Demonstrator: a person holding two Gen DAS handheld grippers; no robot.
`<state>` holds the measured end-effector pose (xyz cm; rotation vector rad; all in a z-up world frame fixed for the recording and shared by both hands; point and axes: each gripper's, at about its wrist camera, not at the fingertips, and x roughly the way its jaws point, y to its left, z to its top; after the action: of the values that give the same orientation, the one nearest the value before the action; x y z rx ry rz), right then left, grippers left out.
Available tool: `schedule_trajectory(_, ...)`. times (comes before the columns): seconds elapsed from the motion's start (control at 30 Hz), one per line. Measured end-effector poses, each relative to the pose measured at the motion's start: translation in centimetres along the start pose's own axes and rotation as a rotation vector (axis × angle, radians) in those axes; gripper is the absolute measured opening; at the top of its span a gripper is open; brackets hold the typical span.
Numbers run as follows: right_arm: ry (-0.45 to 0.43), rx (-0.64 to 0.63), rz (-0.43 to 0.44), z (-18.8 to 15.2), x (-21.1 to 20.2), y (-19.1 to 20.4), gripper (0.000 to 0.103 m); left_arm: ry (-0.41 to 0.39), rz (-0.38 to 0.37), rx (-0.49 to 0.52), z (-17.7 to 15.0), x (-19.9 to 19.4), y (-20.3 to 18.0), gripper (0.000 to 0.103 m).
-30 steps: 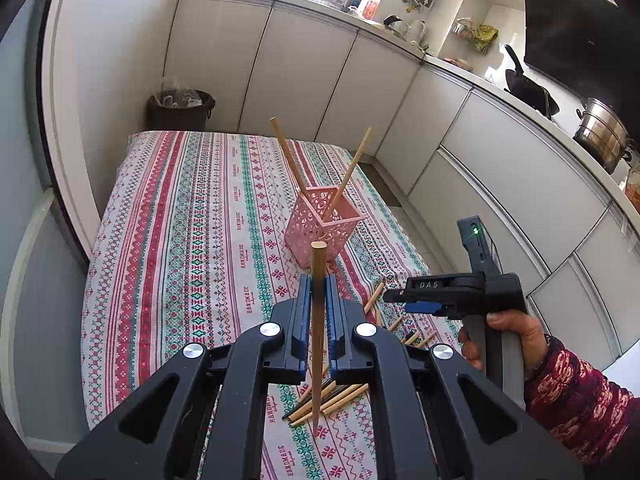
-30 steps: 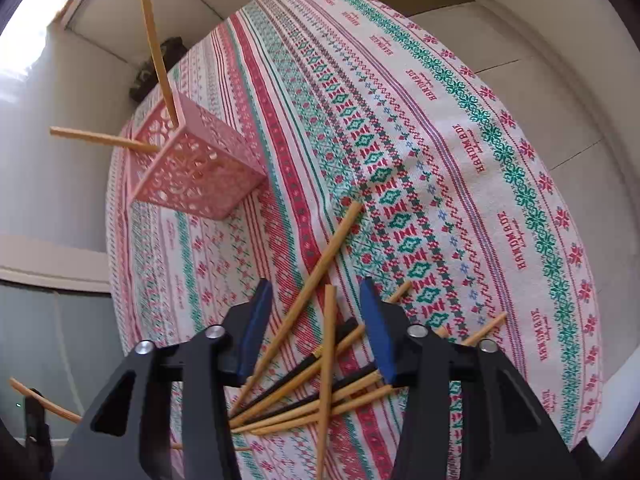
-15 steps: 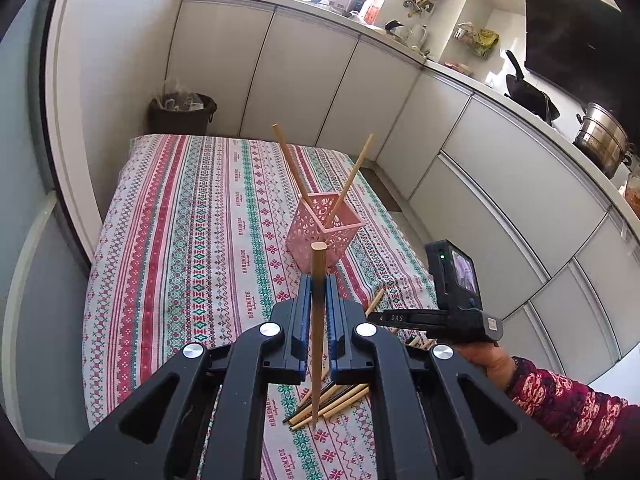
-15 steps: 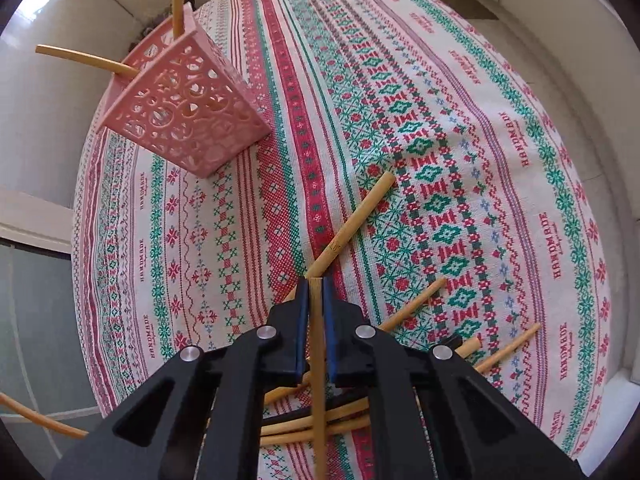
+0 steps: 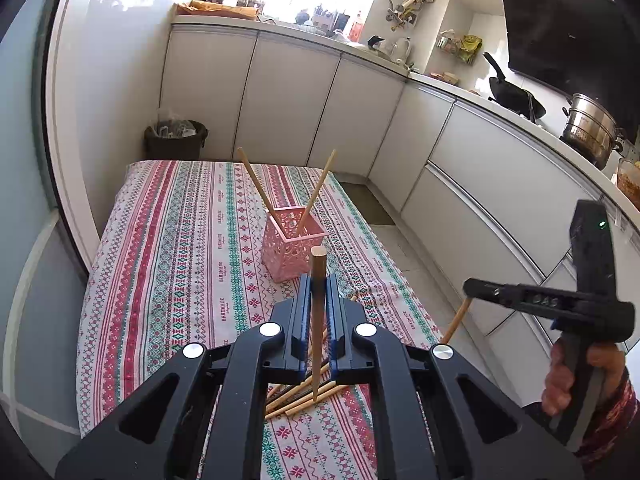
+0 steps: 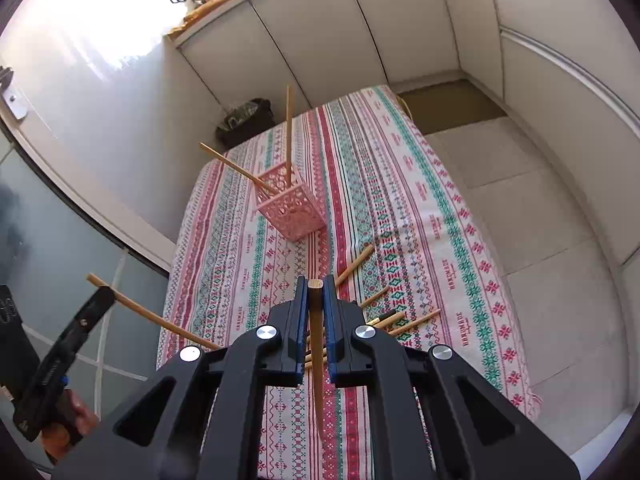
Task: Organize utensils
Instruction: 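Lower the left tool's stick into the pink basket and open while the right holds its stick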
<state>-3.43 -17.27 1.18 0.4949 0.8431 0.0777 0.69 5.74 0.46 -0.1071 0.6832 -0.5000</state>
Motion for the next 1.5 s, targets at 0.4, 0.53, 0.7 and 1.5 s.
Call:
schedule_trajectory(0.4,-0.232,-0.046,0.072,8.4,-9.2,2.2,0.008,-0.125,0.078,0.082,7.8,-1.0,-4.1,0.006)
schedule_trajectory(0.53,-0.296,-0.057,0.081,11.6,-10.2,2.7,0.008,-0.185,0.093,0.09,11.4,-0.3,-4.7,0.006)
schedule_trajectory(0.7,-0.339,-0.058,0.087,15.4,-9.8,2.7,0.008,-0.244,0.118,0.08,15.4,2.2,-4.5,0.006)
schedule_trajectory(1.5,-0.322,-0.117,0.063,19.3,3.4,5.5,0.008,-0.411,0.104,-0.15,14.0,2.9,3.5,0.06)
